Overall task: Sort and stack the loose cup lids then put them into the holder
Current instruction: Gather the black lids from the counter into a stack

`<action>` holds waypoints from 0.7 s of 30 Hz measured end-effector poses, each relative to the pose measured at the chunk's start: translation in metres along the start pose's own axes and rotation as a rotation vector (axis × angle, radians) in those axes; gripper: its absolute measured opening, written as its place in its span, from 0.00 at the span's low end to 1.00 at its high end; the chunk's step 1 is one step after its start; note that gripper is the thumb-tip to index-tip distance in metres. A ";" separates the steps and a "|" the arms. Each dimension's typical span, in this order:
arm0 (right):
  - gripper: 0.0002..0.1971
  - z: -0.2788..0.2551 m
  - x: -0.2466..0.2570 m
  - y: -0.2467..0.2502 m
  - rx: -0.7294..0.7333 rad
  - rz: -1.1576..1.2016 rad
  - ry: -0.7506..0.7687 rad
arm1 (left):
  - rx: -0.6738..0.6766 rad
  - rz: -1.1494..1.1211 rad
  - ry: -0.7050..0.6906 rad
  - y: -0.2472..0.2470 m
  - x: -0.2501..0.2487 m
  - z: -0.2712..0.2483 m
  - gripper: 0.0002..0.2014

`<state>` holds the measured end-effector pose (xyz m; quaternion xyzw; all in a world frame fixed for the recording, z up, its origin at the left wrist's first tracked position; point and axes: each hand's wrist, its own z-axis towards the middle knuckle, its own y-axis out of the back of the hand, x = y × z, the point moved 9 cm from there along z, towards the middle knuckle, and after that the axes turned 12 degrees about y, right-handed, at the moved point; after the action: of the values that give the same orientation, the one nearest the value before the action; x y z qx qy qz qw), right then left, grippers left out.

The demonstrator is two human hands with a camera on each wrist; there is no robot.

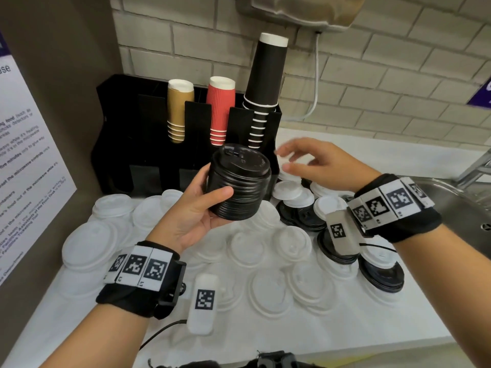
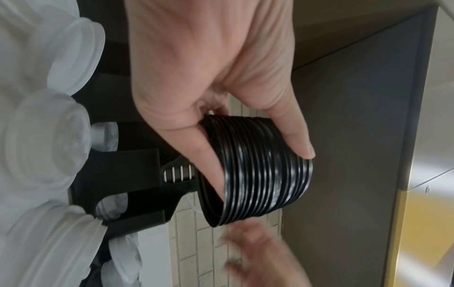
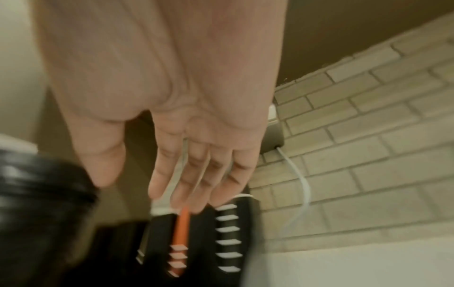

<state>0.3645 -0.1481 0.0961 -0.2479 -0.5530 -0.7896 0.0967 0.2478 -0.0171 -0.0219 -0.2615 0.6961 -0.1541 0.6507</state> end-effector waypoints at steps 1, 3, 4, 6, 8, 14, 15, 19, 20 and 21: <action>0.12 -0.007 -0.018 -0.005 0.092 -0.099 -0.075 | 0.004 -0.006 -0.009 0.001 -0.002 0.000 0.34; 0.10 -0.028 -0.059 -0.032 0.412 -0.303 -0.257 | 0.012 -0.018 -0.031 0.003 -0.008 -0.001 0.37; 0.10 -0.041 -0.077 -0.046 0.573 -0.380 -0.340 | 0.018 -0.020 -0.039 0.003 -0.010 -0.001 0.37; 0.13 -0.059 -0.100 -0.067 0.774 -0.503 -0.438 | 0.023 -0.016 -0.042 0.003 -0.012 -0.002 0.38; 0.17 -0.062 -0.112 -0.073 0.796 -0.617 -0.460 | 0.024 -0.003 -0.041 0.002 -0.013 -0.003 0.39; 0.34 -0.048 -0.138 -0.067 0.679 -0.803 -0.445 | -0.012 0.027 -0.031 0.005 -0.014 -0.008 0.44; 0.37 -0.047 -0.143 -0.066 0.694 -0.815 -0.460 | -0.017 0.028 -0.032 0.005 -0.014 -0.008 0.45; 0.43 -0.040 -0.159 -0.070 0.667 -0.783 -0.497 | -0.040 0.031 -0.033 0.008 -0.016 -0.009 0.46; 0.42 -0.039 -0.161 -0.071 0.627 -0.747 -0.509 | -0.043 0.032 -0.031 0.009 -0.016 -0.009 0.46; 0.41 -0.038 -0.164 -0.073 0.589 -0.700 -0.532 | -0.045 0.034 -0.030 0.009 -0.016 -0.009 0.46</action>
<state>0.4630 -0.1760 -0.0557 -0.2027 -0.8065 -0.4955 -0.2509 0.2375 -0.0016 -0.0131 -0.2666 0.6939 -0.1235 0.6573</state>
